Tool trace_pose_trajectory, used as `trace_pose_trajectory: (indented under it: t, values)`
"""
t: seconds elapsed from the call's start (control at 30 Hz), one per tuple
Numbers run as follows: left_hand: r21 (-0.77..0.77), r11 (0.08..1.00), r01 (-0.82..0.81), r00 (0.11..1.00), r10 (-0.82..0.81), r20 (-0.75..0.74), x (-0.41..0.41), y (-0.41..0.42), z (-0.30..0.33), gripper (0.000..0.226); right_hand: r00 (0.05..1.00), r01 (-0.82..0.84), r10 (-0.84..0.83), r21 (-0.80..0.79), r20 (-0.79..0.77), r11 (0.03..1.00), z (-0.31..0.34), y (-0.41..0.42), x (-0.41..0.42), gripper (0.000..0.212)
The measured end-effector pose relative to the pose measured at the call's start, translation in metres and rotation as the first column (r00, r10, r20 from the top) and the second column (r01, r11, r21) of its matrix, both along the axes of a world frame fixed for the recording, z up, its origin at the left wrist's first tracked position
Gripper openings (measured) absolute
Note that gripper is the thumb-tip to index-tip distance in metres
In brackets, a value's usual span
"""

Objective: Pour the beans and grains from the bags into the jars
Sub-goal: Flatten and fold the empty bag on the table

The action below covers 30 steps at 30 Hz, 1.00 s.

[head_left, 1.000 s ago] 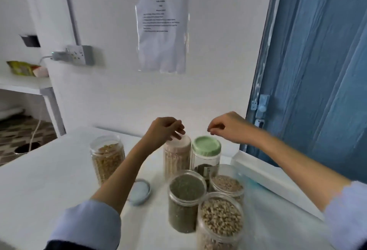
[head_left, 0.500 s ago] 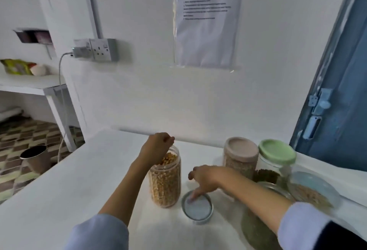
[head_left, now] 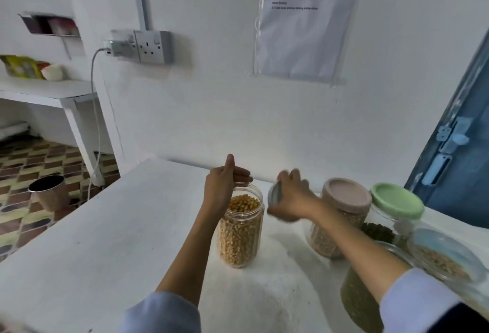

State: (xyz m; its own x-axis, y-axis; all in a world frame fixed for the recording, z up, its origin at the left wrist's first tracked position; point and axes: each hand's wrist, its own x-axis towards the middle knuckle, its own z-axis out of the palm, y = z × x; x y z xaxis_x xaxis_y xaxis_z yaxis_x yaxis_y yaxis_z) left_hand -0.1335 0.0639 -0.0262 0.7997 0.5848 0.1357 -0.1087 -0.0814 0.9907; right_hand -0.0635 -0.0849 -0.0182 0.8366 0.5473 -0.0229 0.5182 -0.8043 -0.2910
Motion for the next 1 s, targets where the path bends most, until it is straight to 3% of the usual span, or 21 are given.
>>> trace_pose_trajectory:
  t: [0.07,0.13,0.17,0.23,0.37,0.53,0.63,0.77,0.87,1.0]
  values:
    - [-0.027,0.999,-0.035,0.999,0.036,0.022,-0.001,-0.001,0.000,0.050,0.993,0.090,-0.115,0.411,0.036,0.907,0.018,0.006,0.005,0.079]
    - [-0.018,0.999,-0.049,0.999,0.049,0.022,0.000,-0.001,0.000,0.035,0.988,0.149,-0.127,0.782,-0.089,0.606,0.027,0.014,0.001,0.070]
    - [-0.001,0.999,-0.047,0.999,0.047,0.017,0.000,-0.001,0.000,0.029,0.980,0.196,-0.065,0.864,-0.188,0.464,0.026,0.017,-0.003,0.068]
    - [0.007,0.999,-0.037,0.999,0.037,0.017,-0.002,0.001,0.000,0.027,0.923,0.319,0.089,0.876,-0.373,0.363,0.012,0.026,-0.014,0.063]
    - [-0.115,0.993,-0.010,0.998,0.017,0.054,-0.011,0.005,0.006,0.027,0.776,0.452,0.288,0.814,-0.560,0.366,-0.025,0.037,-0.034,0.055]
    - [-0.110,0.982,0.154,0.988,-0.157,-0.011,-0.023,0.014,-0.019,0.032,0.786,0.406,0.412,0.888,-0.461,0.218,-0.039,0.031,-0.031,0.051]
    - [-0.146,0.964,0.221,0.975,-0.213,0.071,-0.028,0.010,-0.031,0.037,0.808,0.311,0.423,0.907,-0.410,0.285,-0.039,0.027,-0.031,0.042]
    - [-0.193,0.963,0.186,0.980,-0.168,0.104,-0.030,0.007,-0.032,0.038,0.820,0.188,0.451,0.910,-0.353,0.370,-0.041,0.028,-0.039,0.043]
    - [-0.186,0.966,0.182,0.981,-0.165,0.104,-0.031,0.008,-0.036,0.044,0.818,0.179,0.456,0.909,-0.350,0.377,-0.045,0.027,-0.039,0.039]
    - [-0.195,0.963,0.185,0.980,-0.166,0.111,-0.031,0.008,-0.042,0.028,0.809,0.163,0.478,0.912,-0.342,0.376,-0.044,0.026,-0.037,0.037]
